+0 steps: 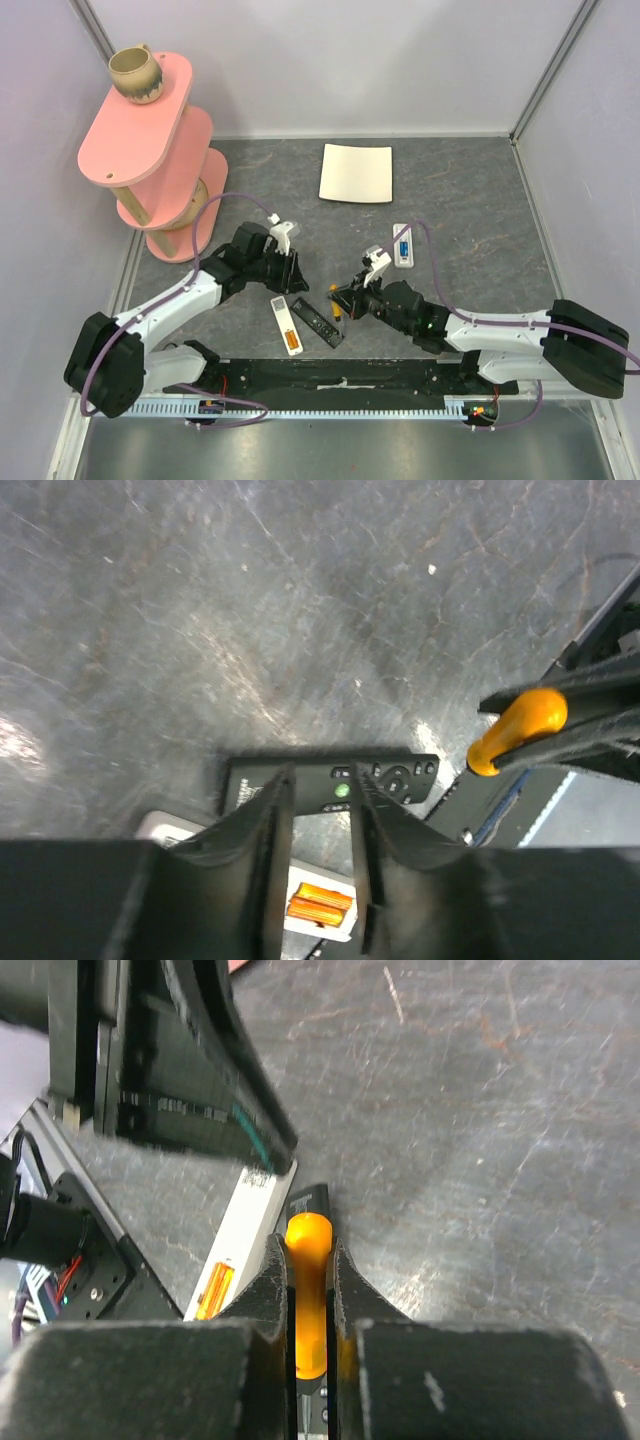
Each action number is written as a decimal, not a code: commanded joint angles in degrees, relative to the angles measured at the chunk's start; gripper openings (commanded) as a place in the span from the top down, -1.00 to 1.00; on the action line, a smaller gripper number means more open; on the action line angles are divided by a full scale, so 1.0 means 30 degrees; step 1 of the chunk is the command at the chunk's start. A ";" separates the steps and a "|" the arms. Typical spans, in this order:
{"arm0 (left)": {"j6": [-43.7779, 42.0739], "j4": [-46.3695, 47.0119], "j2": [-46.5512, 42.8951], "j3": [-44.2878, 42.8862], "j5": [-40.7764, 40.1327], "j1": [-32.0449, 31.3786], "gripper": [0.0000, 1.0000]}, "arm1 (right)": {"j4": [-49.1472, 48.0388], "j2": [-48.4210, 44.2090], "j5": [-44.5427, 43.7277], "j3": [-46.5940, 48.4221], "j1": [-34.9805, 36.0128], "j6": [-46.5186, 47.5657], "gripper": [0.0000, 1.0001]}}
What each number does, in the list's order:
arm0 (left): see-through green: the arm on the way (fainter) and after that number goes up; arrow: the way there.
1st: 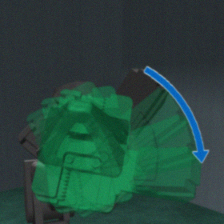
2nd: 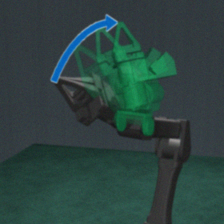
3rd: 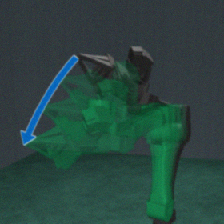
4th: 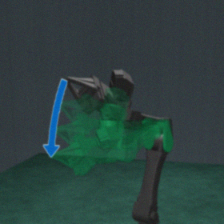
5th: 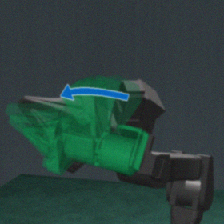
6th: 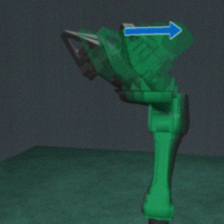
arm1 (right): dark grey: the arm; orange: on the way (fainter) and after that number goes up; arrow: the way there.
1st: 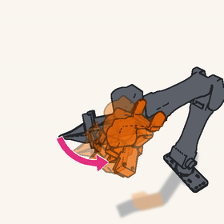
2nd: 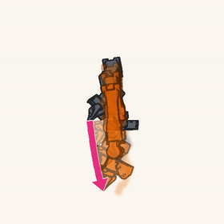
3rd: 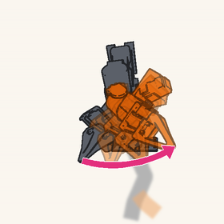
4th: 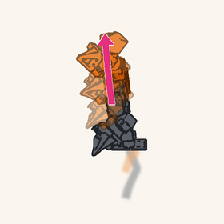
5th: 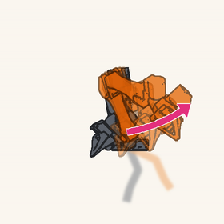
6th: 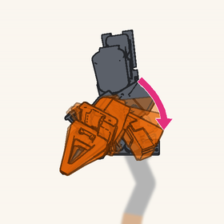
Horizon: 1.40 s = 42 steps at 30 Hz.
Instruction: Unload the batteries from the remote control
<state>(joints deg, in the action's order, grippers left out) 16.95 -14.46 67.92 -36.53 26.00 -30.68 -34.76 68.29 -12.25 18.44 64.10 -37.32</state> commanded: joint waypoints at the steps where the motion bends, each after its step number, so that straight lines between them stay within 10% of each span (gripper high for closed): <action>1: 0.1204 0.0249 -0.0287 0.0693 0.0592 -0.1110 0.41 | 0.0924 -0.0411 -0.1660 0.1411 -0.0738 0.0487 1.00; 5: 0.2431 0.0278 -0.0258 0.1452 -0.0138 -0.2601 0.96 | 0.0749 0.0349 -0.1191 0.1822 -0.1998 0.0282 1.00; 27: 0.6039 0.0218 0.2877 0.2393 -0.5471 -0.6854 0.96 | -0.3733 0.7498 0.1856 0.3230 -0.2586 -0.2820 1.00; 42: 0.7328 0.8595 0.3990 0.3448 -0.5444 -0.6796 0.96 | -0.5670 0.6358 0.2357 0.2058 -0.3376 -0.4757 1.00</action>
<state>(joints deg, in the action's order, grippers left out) 36.73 0.32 77.87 -27.24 12.47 -51.03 -47.88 89.45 -4.82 23.92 53.80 -49.28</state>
